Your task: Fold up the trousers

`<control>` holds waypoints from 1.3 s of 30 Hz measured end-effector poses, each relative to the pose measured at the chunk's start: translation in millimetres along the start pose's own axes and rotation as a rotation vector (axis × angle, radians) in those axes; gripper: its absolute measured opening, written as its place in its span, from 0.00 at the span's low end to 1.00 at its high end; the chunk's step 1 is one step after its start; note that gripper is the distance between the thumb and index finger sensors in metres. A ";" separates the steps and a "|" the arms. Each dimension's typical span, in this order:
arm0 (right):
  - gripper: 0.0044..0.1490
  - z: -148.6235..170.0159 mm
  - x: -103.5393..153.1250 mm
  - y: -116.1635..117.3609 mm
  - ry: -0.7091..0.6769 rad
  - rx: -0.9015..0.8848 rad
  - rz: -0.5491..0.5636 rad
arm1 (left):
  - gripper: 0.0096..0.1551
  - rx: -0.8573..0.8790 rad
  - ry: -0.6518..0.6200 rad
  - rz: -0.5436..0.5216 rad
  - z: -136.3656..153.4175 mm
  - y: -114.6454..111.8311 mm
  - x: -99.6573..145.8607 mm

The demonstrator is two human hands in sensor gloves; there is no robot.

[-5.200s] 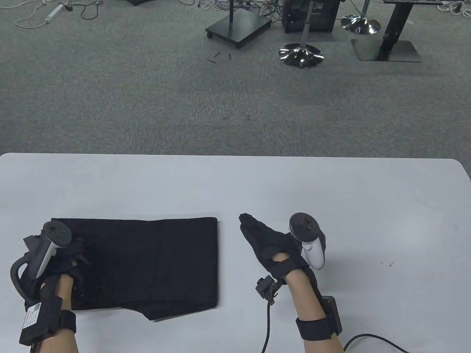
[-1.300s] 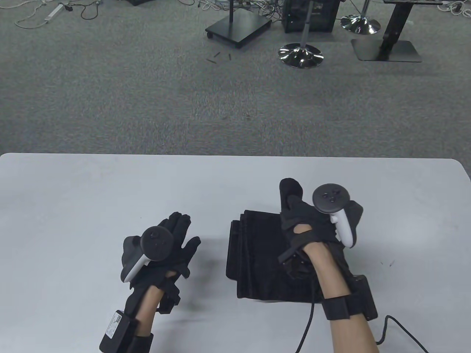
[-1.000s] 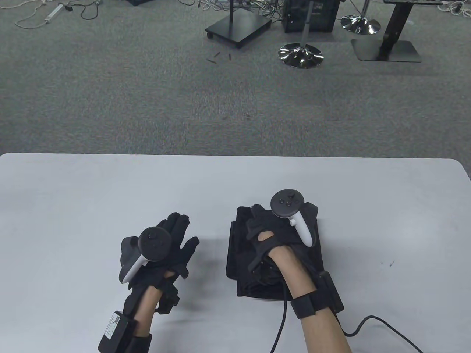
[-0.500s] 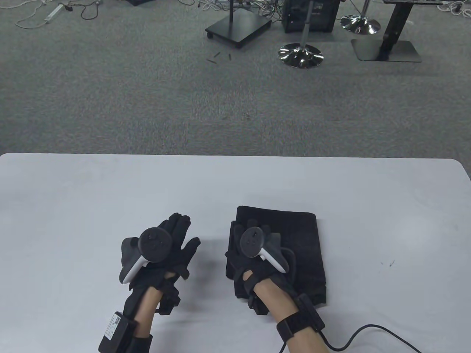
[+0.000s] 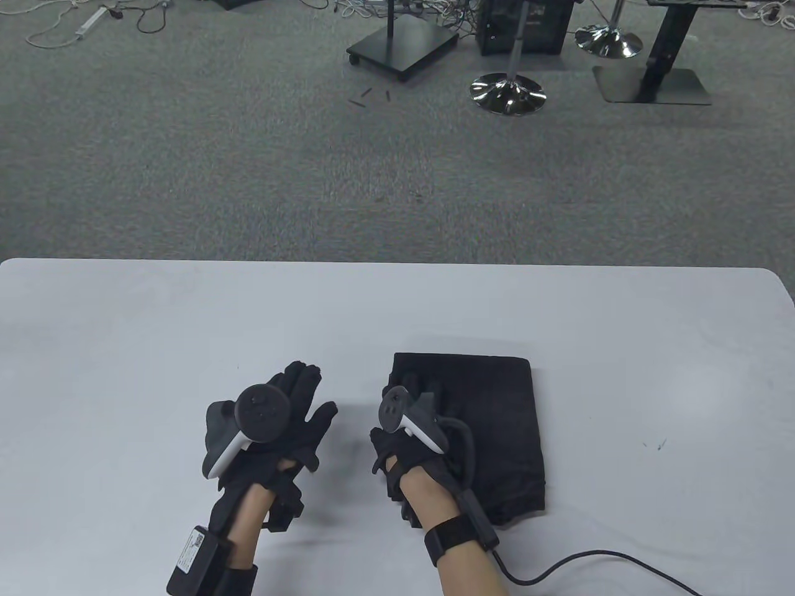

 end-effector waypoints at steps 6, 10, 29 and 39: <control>0.46 11.1 -3.9 -1.9 -0.016 -0.028 -0.044 | 0.44 -0.008 0.007 0.003 2.0 -1.7 -0.4; 0.45 39.0 -13.1 -9.1 -0.008 -0.018 -0.048 | 0.44 0.003 0.013 0.002 5.3 -0.4 0.0; 0.42 241.1 -46.6 -63.8 0.500 0.080 -0.004 | 0.44 0.010 0.014 -0.006 6.0 3.5 1.4; 0.45 192.3 -20.6 -80.5 0.216 -0.149 0.167 | 0.44 -0.046 0.016 0.016 1.8 -8.7 -0.4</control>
Point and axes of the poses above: the tracker on the back of each hand, its own z axis roughly to the little-finger side, its own x axis roughly from the fingertips to the wrist, y = z × x, the point moved 2 cm from there along -x, roughly from the wrist to the fingertips, and after that the axes turned 15 degrees about y, right-handed, at the moved point
